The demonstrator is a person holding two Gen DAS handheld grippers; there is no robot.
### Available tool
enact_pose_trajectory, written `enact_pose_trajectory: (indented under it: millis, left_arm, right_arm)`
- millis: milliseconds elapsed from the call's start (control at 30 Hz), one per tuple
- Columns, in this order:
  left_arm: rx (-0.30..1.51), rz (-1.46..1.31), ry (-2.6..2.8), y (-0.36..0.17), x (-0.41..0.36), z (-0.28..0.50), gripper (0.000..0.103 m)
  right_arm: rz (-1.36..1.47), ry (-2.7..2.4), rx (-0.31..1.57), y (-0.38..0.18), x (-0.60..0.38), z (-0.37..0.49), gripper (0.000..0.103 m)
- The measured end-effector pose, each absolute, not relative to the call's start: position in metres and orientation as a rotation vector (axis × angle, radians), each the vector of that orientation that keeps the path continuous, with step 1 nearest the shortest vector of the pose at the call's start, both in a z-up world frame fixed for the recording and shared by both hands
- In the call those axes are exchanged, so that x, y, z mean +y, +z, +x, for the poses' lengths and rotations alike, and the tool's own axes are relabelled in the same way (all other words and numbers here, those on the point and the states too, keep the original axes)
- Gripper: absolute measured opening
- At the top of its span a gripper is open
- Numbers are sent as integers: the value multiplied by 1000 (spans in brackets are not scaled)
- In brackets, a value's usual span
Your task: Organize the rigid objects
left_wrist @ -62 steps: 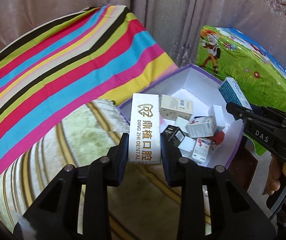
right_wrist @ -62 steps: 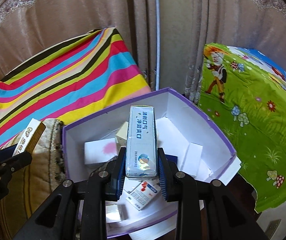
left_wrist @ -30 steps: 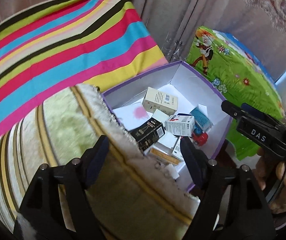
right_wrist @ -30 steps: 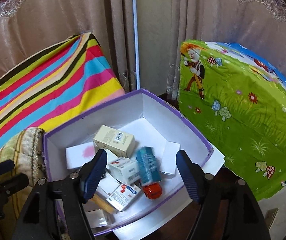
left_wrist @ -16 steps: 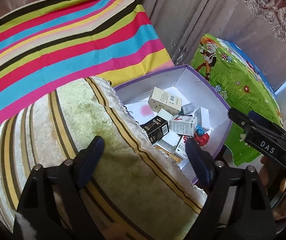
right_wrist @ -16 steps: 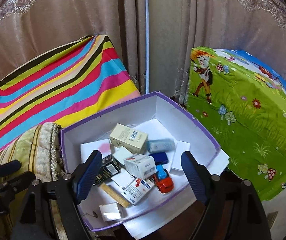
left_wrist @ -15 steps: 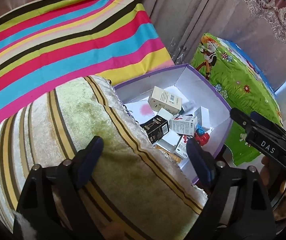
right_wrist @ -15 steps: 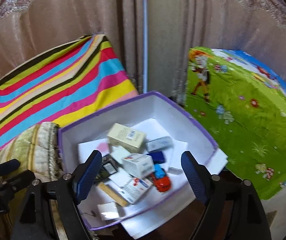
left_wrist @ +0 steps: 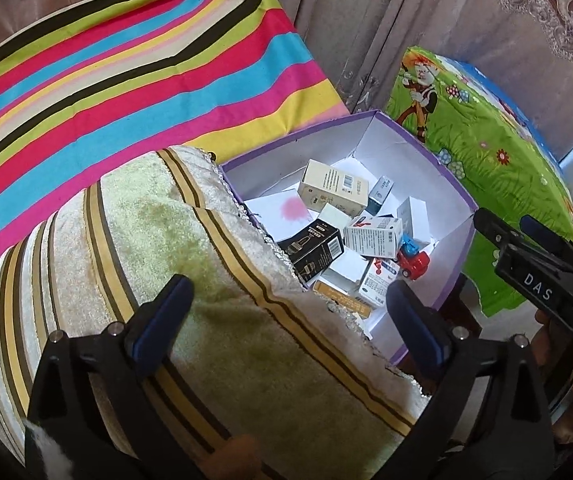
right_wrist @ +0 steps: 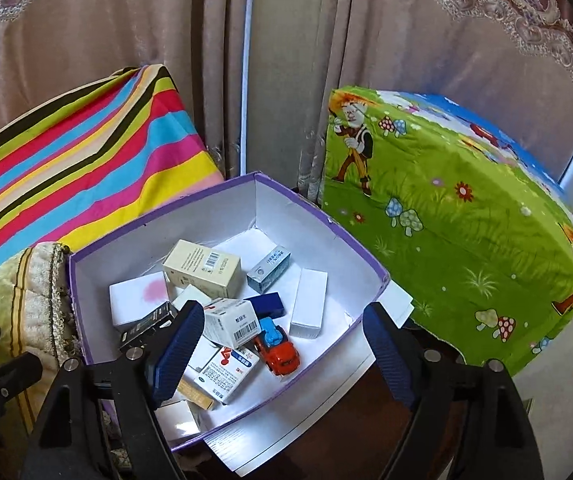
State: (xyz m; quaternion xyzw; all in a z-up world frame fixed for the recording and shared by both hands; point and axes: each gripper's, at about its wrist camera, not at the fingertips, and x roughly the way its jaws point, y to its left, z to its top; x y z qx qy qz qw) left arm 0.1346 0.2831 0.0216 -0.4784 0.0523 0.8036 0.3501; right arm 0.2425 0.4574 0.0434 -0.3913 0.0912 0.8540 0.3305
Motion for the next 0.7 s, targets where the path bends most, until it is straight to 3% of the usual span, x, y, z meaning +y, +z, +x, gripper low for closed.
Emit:
enact_pose_trajectory:
  millis: [167, 700]
  left_arm:
    - [42, -1243, 2079, 22, 277, 131, 98]
    - [97, -1242, 2102, 19, 282, 133, 98]
  right_arm:
    - [-1042, 2246, 235, 44, 453, 242, 83]
    - [-1123, 2328, 323, 41, 448, 244, 83]
